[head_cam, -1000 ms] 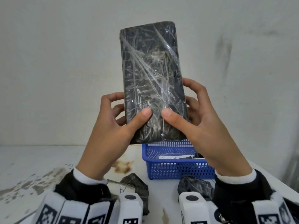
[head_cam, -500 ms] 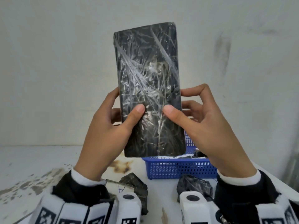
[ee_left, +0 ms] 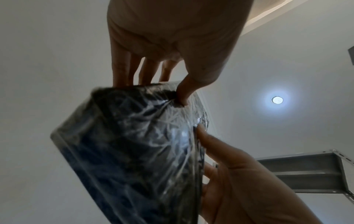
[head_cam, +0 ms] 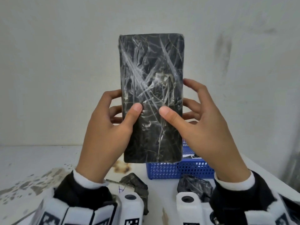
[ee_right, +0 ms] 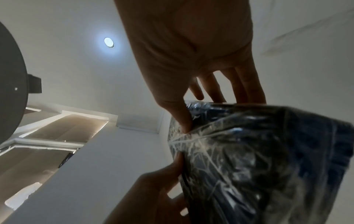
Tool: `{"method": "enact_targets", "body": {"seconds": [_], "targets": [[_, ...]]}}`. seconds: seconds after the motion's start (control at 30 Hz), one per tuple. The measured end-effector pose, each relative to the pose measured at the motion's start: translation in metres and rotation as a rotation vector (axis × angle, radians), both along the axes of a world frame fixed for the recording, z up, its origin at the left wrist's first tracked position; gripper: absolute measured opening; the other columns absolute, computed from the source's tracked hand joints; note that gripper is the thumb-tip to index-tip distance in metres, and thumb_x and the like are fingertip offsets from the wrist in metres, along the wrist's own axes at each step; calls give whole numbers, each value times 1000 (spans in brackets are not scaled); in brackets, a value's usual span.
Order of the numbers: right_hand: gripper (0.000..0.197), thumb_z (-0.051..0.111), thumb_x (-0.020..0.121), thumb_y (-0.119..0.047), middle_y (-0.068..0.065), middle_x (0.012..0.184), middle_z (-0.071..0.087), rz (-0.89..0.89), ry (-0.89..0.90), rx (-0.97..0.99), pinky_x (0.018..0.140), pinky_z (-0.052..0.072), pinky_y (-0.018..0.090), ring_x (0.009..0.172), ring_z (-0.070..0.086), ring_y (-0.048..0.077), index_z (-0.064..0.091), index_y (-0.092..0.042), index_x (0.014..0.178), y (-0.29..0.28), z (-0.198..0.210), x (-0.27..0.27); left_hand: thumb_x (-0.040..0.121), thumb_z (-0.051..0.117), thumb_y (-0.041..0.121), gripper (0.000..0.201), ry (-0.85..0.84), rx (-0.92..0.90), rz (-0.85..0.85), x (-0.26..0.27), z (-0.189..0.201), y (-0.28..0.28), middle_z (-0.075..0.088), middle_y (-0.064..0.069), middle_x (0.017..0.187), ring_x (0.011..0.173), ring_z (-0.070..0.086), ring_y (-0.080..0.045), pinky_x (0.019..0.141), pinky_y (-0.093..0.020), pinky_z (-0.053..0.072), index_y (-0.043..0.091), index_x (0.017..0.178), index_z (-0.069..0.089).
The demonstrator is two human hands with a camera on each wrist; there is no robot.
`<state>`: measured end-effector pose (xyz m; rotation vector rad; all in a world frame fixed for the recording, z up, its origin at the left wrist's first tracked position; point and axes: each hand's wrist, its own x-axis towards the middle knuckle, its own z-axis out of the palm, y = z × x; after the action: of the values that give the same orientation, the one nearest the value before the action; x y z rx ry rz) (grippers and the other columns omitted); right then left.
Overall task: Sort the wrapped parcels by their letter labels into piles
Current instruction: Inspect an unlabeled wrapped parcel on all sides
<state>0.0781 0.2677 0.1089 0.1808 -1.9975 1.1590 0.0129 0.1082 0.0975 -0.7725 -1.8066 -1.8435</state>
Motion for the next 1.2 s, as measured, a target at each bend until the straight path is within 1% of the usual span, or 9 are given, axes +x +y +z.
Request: {"method": "enact_targets", "body": {"seconds": [0.1, 0.23, 0.4, 0.6, 0.77, 0.9, 1.0, 1.1, 1.2], "targets": [[67, 72, 83, -47, -20, 120, 67, 15, 8, 40, 66, 51, 9, 82, 68, -3, 41, -54, 142, -5, -1, 0, 78, 67, 47, 43, 2, -8, 22, 1, 0, 0, 74, 11, 93, 77, 71, -7, 70, -26, 55, 32, 116, 54], [64, 77, 73, -55, -26, 105, 67, -29, 22, 27, 62, 49, 6, 80, 67, -11, 46, -50, 129, -8, -3, 1, 69, 66, 54, 49, -13, -26, 23, 3, 0, 1, 73, 12, 92, 72, 70, -5, 63, -20, 52, 33, 112, 53], [55, 75, 73, -57, -20, 99, 71, -62, 42, -22, 60, 54, 14, 71, 70, -3, 49, -44, 120, -7, -3, -2, 74, 68, 51, 41, -20, -46, 41, 3, -1, 3, 72, 11, 91, 65, 68, -1, 53, -9, 48, 33, 105, 50], [34, 65, 85, -55, -14, 95, 73, -53, 50, -56, 54, 52, 15, 59, 68, 5, 51, -38, 111, -4, -2, -2, 77, 64, 53, 36, -10, -42, 48, 5, 1, 2, 73, 9, 90, 65, 70, -8, 63, -24, 53, 30, 100, 50], [32, 64, 84, -58, -12, 94, 73, -57, 38, -41, 60, 56, 21, 63, 68, 6, 51, -39, 105, -1, -2, -3, 78, 60, 56, 32, -19, -39, 40, 5, 1, 2, 73, 7, 88, 68, 69, -7, 61, -21, 48, 29, 91, 48], [32, 66, 82, -58, -8, 95, 75, -59, 25, -35, 61, 55, 23, 65, 69, 6, 53, -36, 102, 0, -2, -4, 76, 62, 55, 34, 0, -19, 71, 4, -2, 4, 72, 9, 91, 81, 68, -11, 73, -40, 56, 25, 82, 49], [36, 68, 81, -58, -13, 110, 70, -71, 27, -28, 67, 60, 29, 69, 70, 6, 54, -37, 107, -1, -2, -1, 67, 60, 62, 48, -27, -13, 77, 5, -1, 4, 70, 13, 98, 85, 68, -6, 75, -32, 56, 31, 102, 52], [43, 72, 76, -59, -19, 103, 70, -72, 48, -34, 62, 56, 18, 72, 69, 1, 52, -38, 108, -7, -1, 1, 72, 58, 60, 54, 4, -45, 71, 8, 1, 3, 69, 18, 100, 85, 68, -3, 74, -24, 53, 47, 123, 47], [52, 72, 69, -67, -23, 101, 68, -121, 47, -26, 65, 51, 14, 81, 64, 2, 49, -43, 108, -11, 0, 2, 76, 58, 58, 49, 51, -60, 63, 10, 2, 2, 71, 22, 98, 87, 68, -4, 78, -30, 56, 47, 124, 54]]}}
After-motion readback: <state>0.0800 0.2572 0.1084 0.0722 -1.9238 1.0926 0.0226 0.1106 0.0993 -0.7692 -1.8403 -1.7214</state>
